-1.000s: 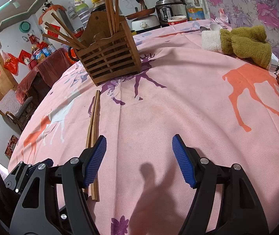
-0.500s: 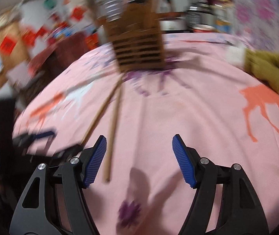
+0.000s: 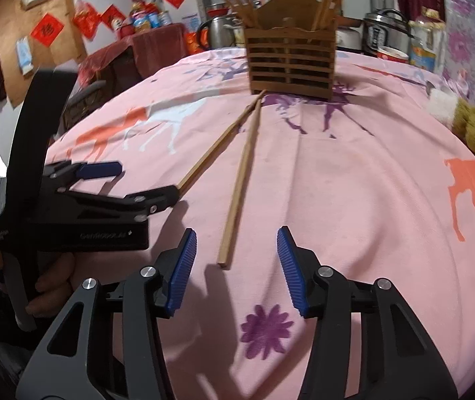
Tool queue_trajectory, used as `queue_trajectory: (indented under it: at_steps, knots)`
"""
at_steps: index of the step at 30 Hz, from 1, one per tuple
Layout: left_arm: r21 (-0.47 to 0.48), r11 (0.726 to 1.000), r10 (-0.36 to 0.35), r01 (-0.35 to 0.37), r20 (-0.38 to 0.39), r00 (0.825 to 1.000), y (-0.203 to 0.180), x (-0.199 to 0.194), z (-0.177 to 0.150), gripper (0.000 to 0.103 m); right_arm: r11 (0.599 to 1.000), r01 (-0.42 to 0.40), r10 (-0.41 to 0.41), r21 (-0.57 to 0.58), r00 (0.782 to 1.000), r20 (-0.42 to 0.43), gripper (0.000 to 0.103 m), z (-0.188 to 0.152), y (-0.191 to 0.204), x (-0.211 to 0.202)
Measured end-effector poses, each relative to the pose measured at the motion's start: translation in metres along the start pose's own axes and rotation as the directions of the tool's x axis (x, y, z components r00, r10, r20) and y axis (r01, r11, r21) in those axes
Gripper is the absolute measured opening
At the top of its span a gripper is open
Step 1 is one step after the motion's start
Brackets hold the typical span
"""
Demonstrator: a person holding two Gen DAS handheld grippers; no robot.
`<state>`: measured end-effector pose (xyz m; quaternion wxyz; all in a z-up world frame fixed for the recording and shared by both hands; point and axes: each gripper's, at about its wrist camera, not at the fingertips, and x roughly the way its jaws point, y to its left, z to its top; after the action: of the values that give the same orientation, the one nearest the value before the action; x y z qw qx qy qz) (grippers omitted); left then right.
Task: Organize utensils
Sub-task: 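Close the left tool on one chopstick while the right tool grasps the other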
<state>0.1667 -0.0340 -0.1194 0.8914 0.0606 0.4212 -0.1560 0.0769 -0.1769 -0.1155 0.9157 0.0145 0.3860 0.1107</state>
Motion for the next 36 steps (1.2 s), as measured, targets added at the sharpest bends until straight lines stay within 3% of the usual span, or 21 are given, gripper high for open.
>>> queue_trajectory:
  at_steps: [4,8,14,19,27,32,35,36]
  knots:
    - [-0.003,1.0,0.002,-0.002,0.002,1.0,0.0,-0.001,-0.001,0.098,0.996,0.059,-0.06,-0.063,0.998,-0.018,0.035,-0.003,0.006,0.007]
    - [0.035,0.999,0.001,-0.002,0.037,0.999,-0.006,-0.007,-0.003,0.096,0.99,0.142,-0.142,-0.021,0.99,0.005,0.006,-0.002,-0.007,0.006]
    - [0.131,0.991,-0.03,0.024,0.042,0.999,-0.024,-0.008,-0.007,0.073,0.988,0.152,-0.152,-0.003,0.988,0.013,0.007,-0.001,-0.01,0.008]
    - [0.124,0.989,-0.08,0.075,0.033,0.996,-0.027,-0.006,-0.008,0.057,0.988,0.156,-0.156,-0.006,0.988,0.017,0.007,-0.003,-0.008,0.008]
    - [0.159,0.982,-0.113,0.105,0.04,0.993,-0.038,-0.01,-0.011,0.022,0.989,0.145,-0.145,0.007,0.989,0.017,0.007,-0.002,-0.01,0.007]
    - [0.105,0.983,-0.152,0.149,0.019,0.988,-0.028,-0.008,-0.007,0.023,0.99,0.139,-0.139,0.013,0.99,0.017,0.007,-0.003,-0.01,0.007]
    - [0.112,0.985,-0.139,0.135,0.026,0.99,-0.03,-0.008,-0.009,0.023,0.991,0.135,-0.135,0.022,0.991,0.019,0.007,-0.003,-0.011,0.007]
    - [0.123,0.985,-0.125,0.12,0.033,0.992,-0.032,-0.009,-0.01,0.017,0.991,0.134,-0.134,0.025,0.991,0.021,0.006,-0.003,-0.011,0.007]
